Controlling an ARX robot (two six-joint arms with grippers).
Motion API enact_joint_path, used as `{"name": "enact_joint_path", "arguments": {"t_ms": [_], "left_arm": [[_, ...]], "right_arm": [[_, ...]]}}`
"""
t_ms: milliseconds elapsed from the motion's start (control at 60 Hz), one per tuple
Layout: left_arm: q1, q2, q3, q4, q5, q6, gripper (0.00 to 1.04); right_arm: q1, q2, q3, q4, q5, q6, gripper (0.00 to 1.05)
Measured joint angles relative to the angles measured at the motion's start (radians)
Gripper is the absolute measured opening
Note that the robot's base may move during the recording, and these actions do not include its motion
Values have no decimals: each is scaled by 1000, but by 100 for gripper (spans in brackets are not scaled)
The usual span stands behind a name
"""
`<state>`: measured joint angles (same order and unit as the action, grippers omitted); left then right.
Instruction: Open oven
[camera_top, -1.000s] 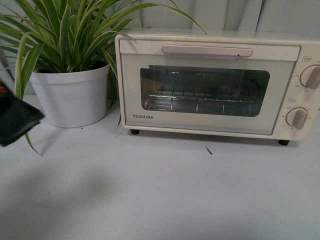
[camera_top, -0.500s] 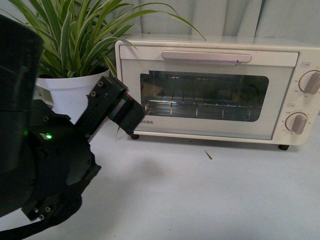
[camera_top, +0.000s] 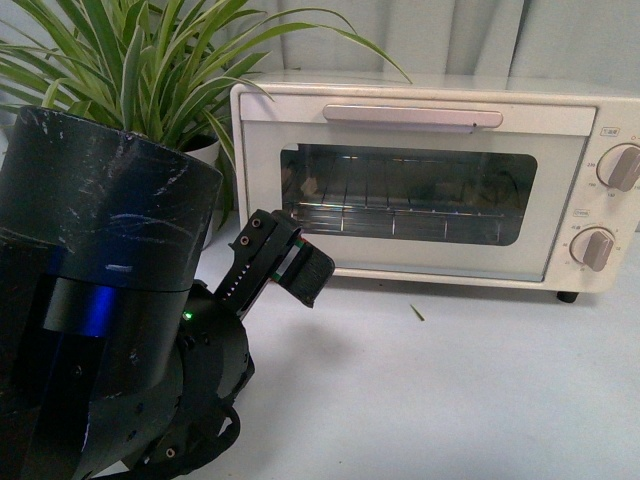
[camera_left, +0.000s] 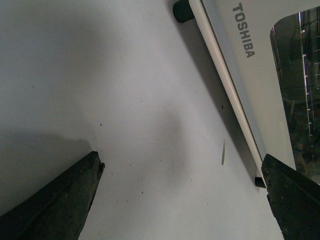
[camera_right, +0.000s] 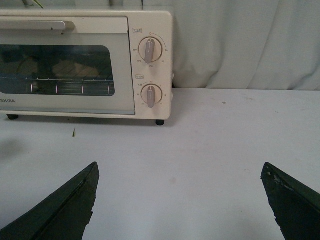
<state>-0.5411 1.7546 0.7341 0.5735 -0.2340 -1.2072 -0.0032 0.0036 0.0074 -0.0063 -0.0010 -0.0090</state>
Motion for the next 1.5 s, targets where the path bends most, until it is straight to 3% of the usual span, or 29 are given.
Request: {"name": "enact_joint_path", "arguments": {"t_ms": [450,550,617,833,983,1250,1500], "left_arm": [[-6,26,29,0,-9,-18,98],[-6,31,35,-4,-13,-21,98],[-6,32,36,-4,-14,-24,98],[-6,32,37,-4,-13,-35,98],[-5,34,41,-4,-9,-39,98],[-3,37,44,-2,-6,-48,98],[5,36,41,8,1,-55,98]], "right_arm": [[-1,0,0,1,-7,3,95],[-41,90,14,98,-311,68,95],[1,167,40,136,-314,72,95],[234,506,233,274,-141,47,95],[340,721,395,312,-23,3,95],[419,1024,649,308,146,-51,95],[438,1262,855,281,277,-77,95]]}}
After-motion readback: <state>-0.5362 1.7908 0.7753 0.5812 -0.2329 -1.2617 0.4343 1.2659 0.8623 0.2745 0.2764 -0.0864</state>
